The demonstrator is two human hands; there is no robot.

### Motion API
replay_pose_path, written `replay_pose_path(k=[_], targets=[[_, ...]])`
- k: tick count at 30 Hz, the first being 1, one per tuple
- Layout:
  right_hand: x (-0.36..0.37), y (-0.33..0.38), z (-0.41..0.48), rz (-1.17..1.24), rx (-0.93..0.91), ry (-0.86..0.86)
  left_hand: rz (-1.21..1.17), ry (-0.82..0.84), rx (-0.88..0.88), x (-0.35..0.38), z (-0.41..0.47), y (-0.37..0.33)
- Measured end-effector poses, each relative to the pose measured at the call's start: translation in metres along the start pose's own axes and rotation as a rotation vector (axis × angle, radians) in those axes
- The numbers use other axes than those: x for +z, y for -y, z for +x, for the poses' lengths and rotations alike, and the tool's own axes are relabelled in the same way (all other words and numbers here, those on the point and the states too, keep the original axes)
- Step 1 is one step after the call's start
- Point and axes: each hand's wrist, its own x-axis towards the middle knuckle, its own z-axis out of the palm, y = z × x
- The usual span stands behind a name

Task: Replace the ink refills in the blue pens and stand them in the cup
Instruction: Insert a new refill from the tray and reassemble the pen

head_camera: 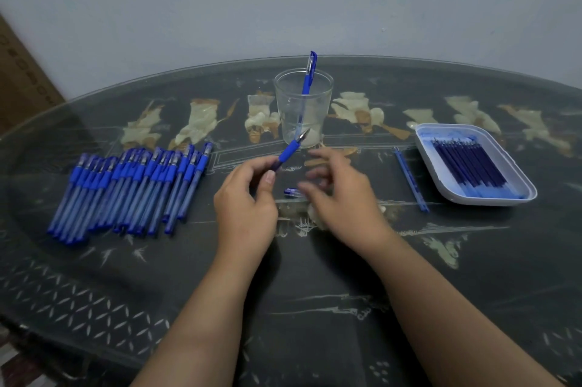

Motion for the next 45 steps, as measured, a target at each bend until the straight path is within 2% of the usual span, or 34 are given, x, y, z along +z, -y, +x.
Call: replay_pose_path(k=[1,3,5,6,8,10,13,15,20,28,38,45], targets=[[0.003,-0.003,-0.001,-0.162,-0.083,0.043,-0.013,-0.006,-0.015,0.000,0.000,-0.001],[0.007,-0.006,-0.001,-0.287,-0.196,0.057,-0.032,-0.004,-0.028,-0.001,-0.001,-0.003],[0.005,-0.003,0.001,-0.239,-0.196,-0.019,-0.037,0.005,-0.021,-0.002,-0.001,-0.003],[0.001,0.000,0.002,-0.163,-0.125,-0.053,-0.032,0.014,-0.012,-0.002,-0.001,-0.003],[-0.011,0.008,0.005,0.120,0.099,-0.075,-0.029,0.038,0.009,-0.001,-0.001,-0.003],[-0.027,0.014,0.008,0.517,0.275,-0.082,-0.016,0.085,0.037,0.000,-0.002,-0.003],[-0.044,0.022,0.012,1.049,0.336,-0.122,0.025,0.146,0.070,0.000,-0.003,-0.005],[-0.048,0.026,0.013,1.142,0.295,-0.167,0.036,0.158,0.081,0.000,-0.003,-0.003],[-0.046,0.031,0.010,1.063,0.187,-0.245,0.056,0.158,0.086,0.001,-0.002,-0.001],[-0.034,0.032,0.005,0.771,0.152,-0.213,0.050,0.169,0.082,0.001,-0.002,0.000],[-0.024,0.035,0.002,0.771,0.142,-0.250,-0.099,0.221,-0.066,-0.004,-0.002,-0.004],[-0.021,0.031,-0.001,0.791,0.127,-0.239,-0.133,0.214,-0.070,-0.003,-0.001,-0.002]])
